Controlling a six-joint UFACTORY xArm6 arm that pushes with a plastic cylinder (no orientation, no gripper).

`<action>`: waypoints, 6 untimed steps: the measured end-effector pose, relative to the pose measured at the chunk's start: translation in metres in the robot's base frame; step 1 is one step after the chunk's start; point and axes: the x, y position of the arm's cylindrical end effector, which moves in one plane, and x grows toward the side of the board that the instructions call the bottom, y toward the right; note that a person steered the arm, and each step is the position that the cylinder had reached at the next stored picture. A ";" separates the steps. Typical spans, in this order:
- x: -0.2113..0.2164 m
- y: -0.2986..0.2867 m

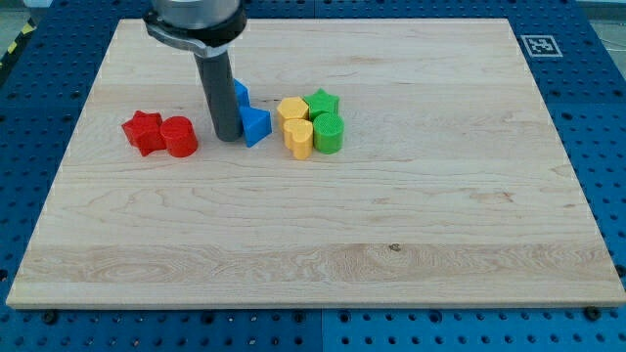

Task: Move the blue cube towards up

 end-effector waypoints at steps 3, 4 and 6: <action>0.054 0.025; 0.016 0.028; -0.061 -0.022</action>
